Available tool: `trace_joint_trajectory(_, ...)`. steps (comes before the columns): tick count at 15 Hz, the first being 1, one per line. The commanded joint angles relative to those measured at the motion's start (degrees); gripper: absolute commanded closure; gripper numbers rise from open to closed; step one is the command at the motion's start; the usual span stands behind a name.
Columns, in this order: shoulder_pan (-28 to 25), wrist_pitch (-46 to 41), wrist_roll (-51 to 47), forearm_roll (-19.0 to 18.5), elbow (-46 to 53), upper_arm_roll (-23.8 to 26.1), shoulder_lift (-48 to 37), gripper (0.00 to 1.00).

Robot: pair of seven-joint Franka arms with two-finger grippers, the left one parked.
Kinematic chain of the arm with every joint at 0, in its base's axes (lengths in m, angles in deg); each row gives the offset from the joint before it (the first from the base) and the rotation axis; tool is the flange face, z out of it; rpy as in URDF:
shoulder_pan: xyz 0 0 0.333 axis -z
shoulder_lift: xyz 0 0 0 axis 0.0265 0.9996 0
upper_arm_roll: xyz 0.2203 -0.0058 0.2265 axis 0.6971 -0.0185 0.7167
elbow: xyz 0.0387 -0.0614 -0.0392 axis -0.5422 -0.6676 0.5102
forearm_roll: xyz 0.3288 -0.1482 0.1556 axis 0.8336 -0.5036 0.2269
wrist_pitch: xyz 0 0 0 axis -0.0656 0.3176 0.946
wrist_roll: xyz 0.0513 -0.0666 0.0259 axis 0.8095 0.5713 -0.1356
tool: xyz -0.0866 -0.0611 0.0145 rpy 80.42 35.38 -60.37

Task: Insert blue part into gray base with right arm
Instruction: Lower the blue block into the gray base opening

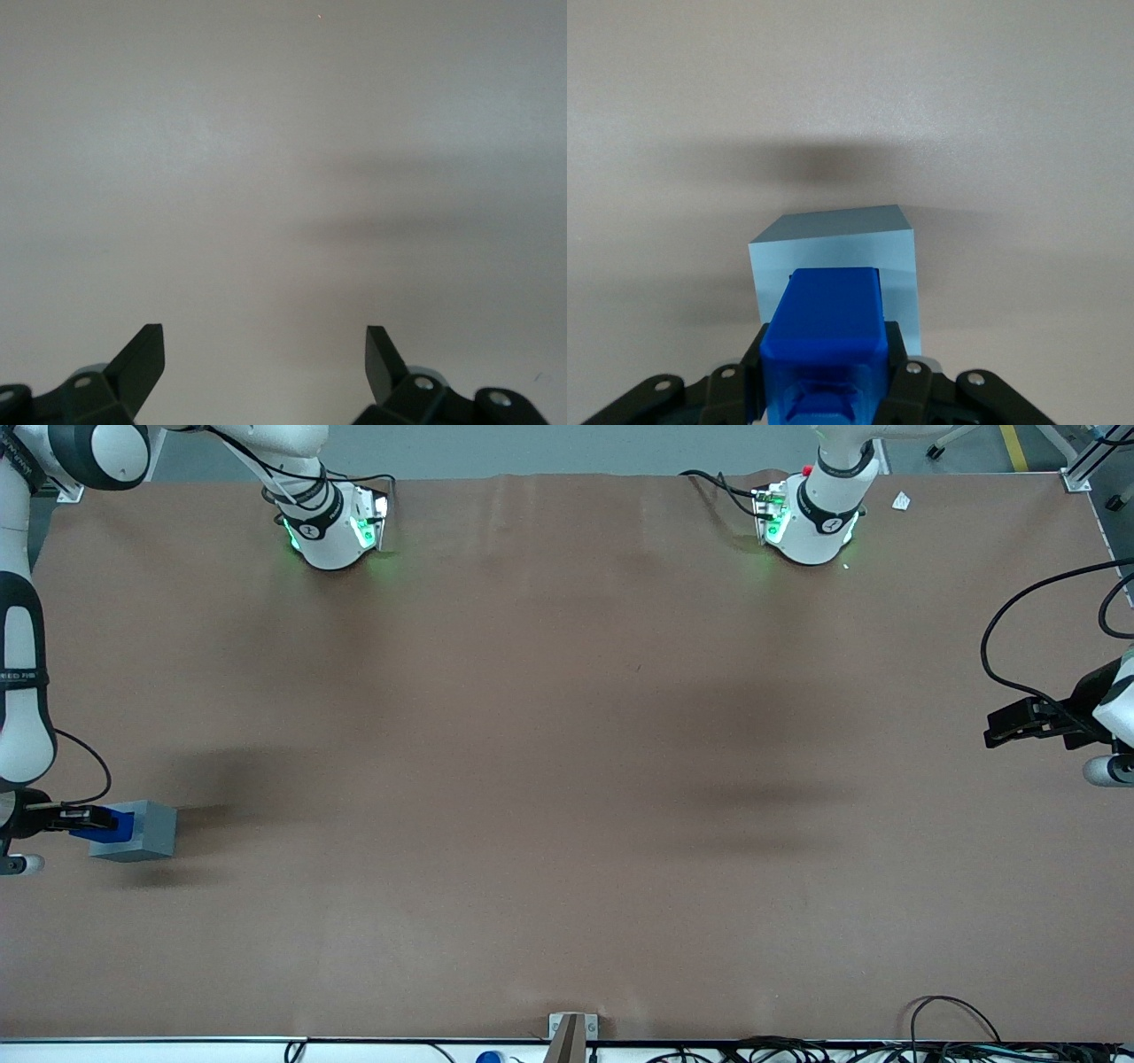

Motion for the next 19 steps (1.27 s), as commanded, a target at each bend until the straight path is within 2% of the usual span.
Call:
trace_joint_trajectory(1,0.13,0.45,-1.04,0.3,1.47,0.4,2.76,1.0)
trace_joint_trajectory(8,-0.13,-0.6,-2.71,0.03,2.18,0.31,3.46,1.0)
trace_joint_trajectory(14,-0.31,-5.61,-2.62,-0.32,4.72,0.22,3.38,1.0)
trace_joint_trajectory(19,-0.39,-7.46,-2.44,-2.07,6.4,0.31,3.2,1.0)
